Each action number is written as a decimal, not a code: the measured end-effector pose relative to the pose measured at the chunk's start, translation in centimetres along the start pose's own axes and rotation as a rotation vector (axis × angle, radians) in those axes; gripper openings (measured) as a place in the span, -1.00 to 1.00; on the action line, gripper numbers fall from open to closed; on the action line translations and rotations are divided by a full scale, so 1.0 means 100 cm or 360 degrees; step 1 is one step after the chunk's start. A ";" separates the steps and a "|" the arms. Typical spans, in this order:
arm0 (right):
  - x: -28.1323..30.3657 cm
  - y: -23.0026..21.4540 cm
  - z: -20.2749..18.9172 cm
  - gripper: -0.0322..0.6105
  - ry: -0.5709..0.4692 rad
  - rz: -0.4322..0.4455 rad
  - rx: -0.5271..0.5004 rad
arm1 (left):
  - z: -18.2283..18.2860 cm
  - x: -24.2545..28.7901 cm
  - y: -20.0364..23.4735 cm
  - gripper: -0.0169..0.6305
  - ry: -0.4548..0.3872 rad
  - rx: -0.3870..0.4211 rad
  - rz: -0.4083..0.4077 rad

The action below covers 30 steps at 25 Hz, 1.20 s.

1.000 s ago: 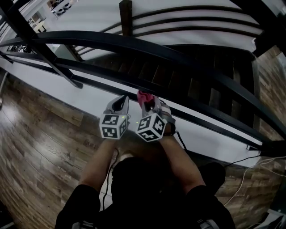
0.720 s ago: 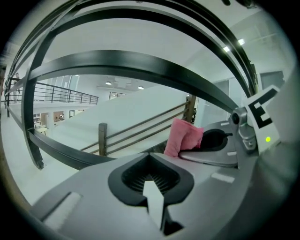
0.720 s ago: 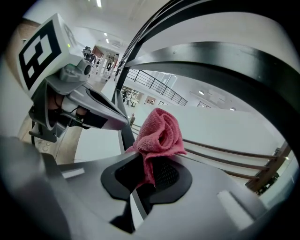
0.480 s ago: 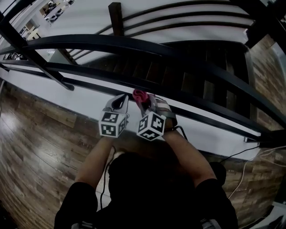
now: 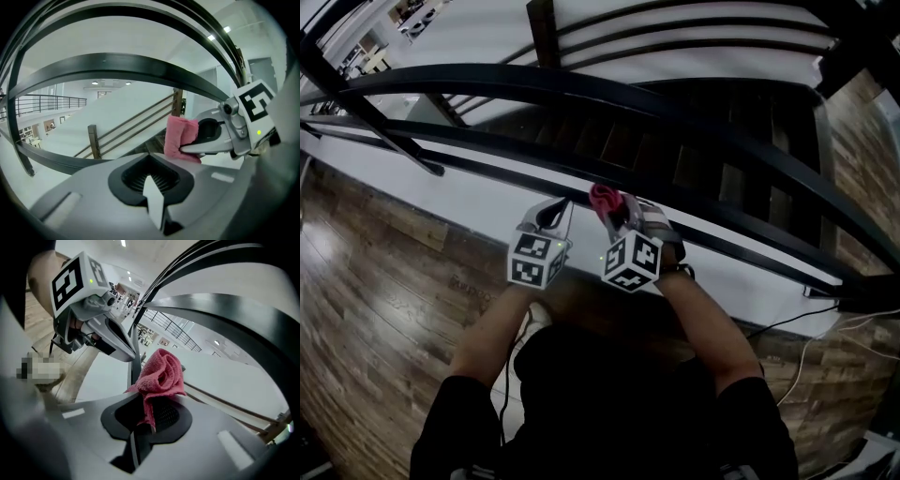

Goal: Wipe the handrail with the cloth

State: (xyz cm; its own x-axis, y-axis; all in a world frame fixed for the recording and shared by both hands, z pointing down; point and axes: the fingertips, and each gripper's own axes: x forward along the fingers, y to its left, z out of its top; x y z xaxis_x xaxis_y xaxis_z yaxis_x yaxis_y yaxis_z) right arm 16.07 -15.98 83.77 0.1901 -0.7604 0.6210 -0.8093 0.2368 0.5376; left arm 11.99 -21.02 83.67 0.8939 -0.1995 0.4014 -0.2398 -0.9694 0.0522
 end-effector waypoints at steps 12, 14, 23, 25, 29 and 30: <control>-0.039 -0.011 -0.055 -0.77 0.0032 0.0019 0.0004 | 0.024 0.023 -0.083 -0.95 0.0035 -0.0044 -0.0121; -0.044 -0.011 -0.061 -0.77 0.0024 0.0025 -0.0010 | 0.025 0.026 -0.088 -0.95 0.0037 -0.0031 -0.0104; -0.075 -0.023 -0.111 -0.77 0.0045 0.0011 -0.0011 | 0.026 0.042 -0.128 -0.95 0.0067 0.0051 -0.0143; -0.083 -0.023 -0.123 -0.77 0.0053 0.0000 -0.0009 | 0.023 0.050 -0.146 -0.95 0.0085 0.0052 -0.0192; -0.093 -0.027 -0.139 -0.77 0.0069 -0.0015 0.0027 | 0.023 0.061 -0.177 -0.95 0.0116 0.0153 -0.0269; -0.095 -0.029 -0.143 -0.77 0.0067 -0.0019 0.0049 | 0.025 0.063 -0.182 -0.95 0.0105 0.0175 -0.0274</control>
State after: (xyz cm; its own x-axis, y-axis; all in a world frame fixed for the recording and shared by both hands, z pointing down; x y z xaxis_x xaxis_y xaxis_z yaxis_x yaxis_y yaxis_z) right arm 24.56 -0.82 84.40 0.2226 -0.7369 0.6383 -0.8232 0.2087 0.5280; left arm 22.92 -4.95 82.94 0.8904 -0.0233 0.4545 -0.0398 -0.9989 0.0267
